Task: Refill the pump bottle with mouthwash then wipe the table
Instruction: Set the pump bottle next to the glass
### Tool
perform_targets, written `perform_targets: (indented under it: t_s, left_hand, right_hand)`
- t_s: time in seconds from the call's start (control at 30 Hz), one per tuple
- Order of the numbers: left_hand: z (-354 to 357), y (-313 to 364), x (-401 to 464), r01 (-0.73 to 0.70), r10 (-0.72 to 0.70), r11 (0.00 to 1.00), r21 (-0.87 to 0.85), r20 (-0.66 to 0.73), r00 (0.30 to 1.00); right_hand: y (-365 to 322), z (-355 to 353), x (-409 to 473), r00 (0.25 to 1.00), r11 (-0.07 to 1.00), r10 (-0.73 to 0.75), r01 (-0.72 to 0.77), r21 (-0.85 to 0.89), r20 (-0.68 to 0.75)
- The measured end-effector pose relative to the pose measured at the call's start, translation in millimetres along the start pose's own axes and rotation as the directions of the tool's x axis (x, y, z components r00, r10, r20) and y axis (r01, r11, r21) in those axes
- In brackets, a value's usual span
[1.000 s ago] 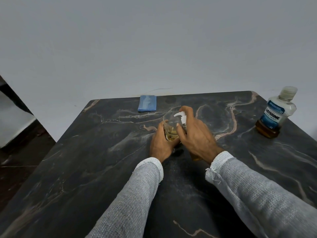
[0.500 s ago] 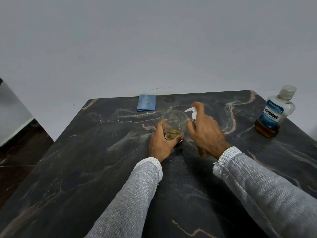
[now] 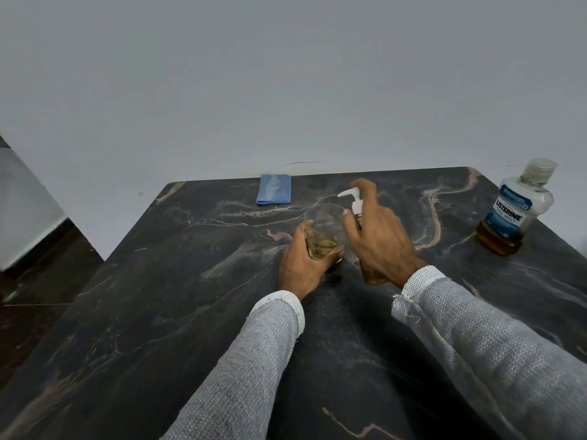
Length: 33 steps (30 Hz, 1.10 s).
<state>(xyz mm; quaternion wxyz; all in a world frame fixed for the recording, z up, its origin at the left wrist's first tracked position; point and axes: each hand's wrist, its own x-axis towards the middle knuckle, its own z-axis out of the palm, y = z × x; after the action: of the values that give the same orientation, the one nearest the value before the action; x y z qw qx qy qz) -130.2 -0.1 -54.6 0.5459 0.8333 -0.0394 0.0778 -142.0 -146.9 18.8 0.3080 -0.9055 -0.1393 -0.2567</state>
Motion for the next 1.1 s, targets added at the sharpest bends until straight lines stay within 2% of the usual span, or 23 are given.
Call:
perform_targets:
  t_s: [0.2,0.33,0.67,0.97,1.1]
  left_hand:
    - [-1,0,-1,-0.022,0.022,1.0,0.004,-0.012,1.0]
    - [0,1,-2,-0.033,0.033,0.999,0.014,-0.012,0.999]
    - [0,-2,1,-0.033,0.033,0.999,0.02,-0.012,0.999]
    - [0,0,0,-0.033,0.034,0.999,0.033,-0.022,0.999]
    - [0,-1,0,-0.013,0.013,1.0,0.028,-0.02,1.0]
  right_hand:
    - [13,-2,-13,0.996,0.993,0.06,-0.054,0.105,-0.059]
    - [23,-6,-22,0.995,0.982,0.091,-0.084,0.17,-0.03]
    - [38,1,-32,0.988,0.936,0.121,-0.08,0.342,-0.099]
    - [39,2,-48,0.984,0.935,0.115,-0.06,0.349,-0.137]
    - [44,-11,-59,0.98,0.981,0.118,-0.09,0.17,-0.16]
